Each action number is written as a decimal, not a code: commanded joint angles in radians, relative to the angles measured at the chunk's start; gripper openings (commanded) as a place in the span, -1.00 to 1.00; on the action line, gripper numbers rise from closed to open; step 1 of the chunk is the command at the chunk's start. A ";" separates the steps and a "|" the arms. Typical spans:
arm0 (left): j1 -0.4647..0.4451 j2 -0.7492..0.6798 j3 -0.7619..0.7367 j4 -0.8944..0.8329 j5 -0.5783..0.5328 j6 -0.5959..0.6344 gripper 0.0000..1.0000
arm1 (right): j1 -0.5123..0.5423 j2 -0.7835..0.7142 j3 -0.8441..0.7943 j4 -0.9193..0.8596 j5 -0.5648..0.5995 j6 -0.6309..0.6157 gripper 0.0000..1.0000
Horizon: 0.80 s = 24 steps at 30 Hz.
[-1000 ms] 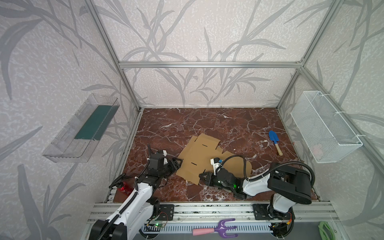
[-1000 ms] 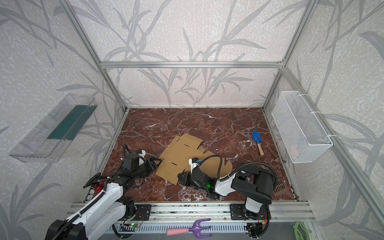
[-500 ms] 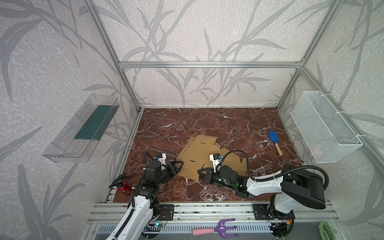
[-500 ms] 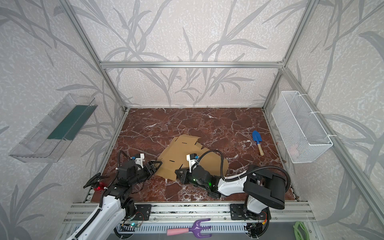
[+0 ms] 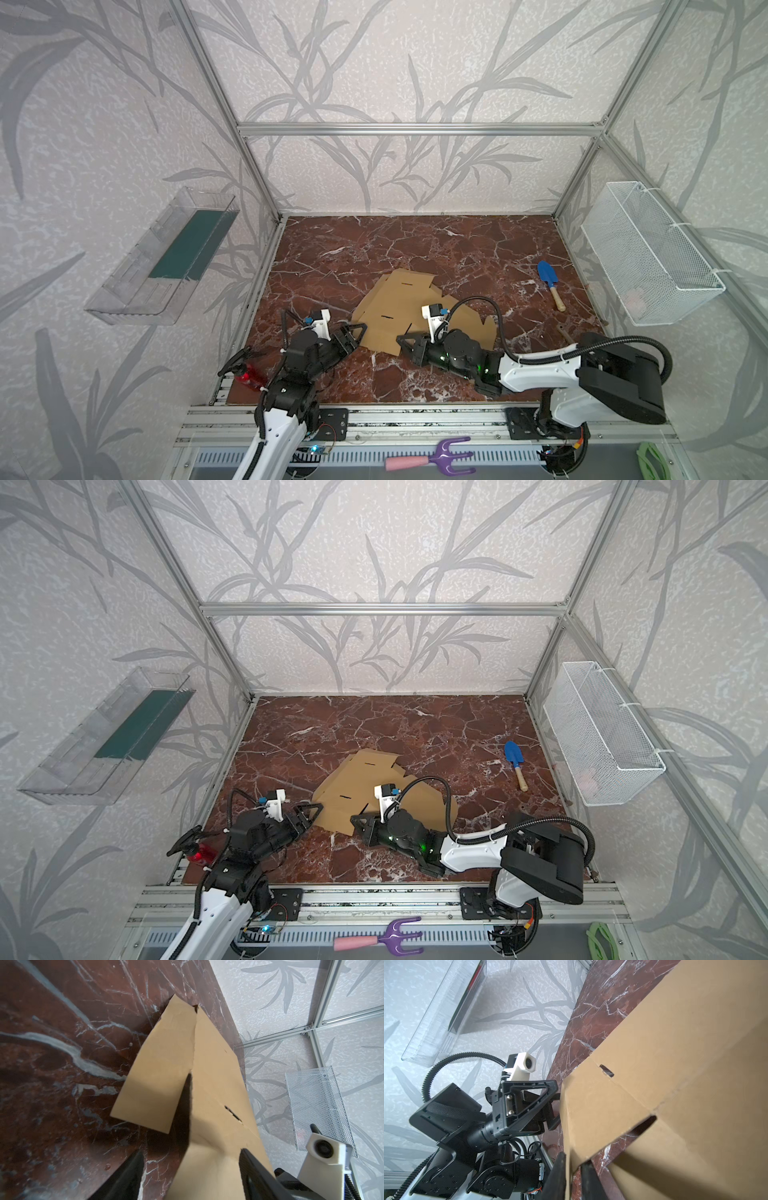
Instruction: Fold the paper box
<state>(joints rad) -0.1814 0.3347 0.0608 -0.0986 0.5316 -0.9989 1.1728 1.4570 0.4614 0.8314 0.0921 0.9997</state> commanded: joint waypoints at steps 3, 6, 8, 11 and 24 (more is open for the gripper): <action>-0.004 -0.014 -0.004 -0.001 0.024 -0.027 0.48 | -0.001 -0.055 0.004 -0.036 0.028 -0.049 -0.68; -0.004 -0.017 -0.004 0.033 0.032 -0.049 0.47 | -0.002 -0.057 0.008 -0.046 0.026 -0.055 -0.69; -0.004 -0.021 -0.006 0.053 0.036 -0.069 0.45 | -0.004 -0.051 0.008 -0.040 0.023 -0.052 -0.68; -0.004 -0.032 -0.016 0.094 0.048 -0.104 0.38 | -0.004 -0.040 0.007 -0.033 0.019 -0.047 -0.68; -0.004 -0.175 -0.021 0.025 0.027 -0.162 -0.26 | -0.010 -0.029 -0.001 -0.026 0.020 -0.038 -0.69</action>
<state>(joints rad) -0.1818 0.1829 0.0433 -0.0471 0.5644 -1.1389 1.1667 1.4208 0.4614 0.7876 0.1001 0.9699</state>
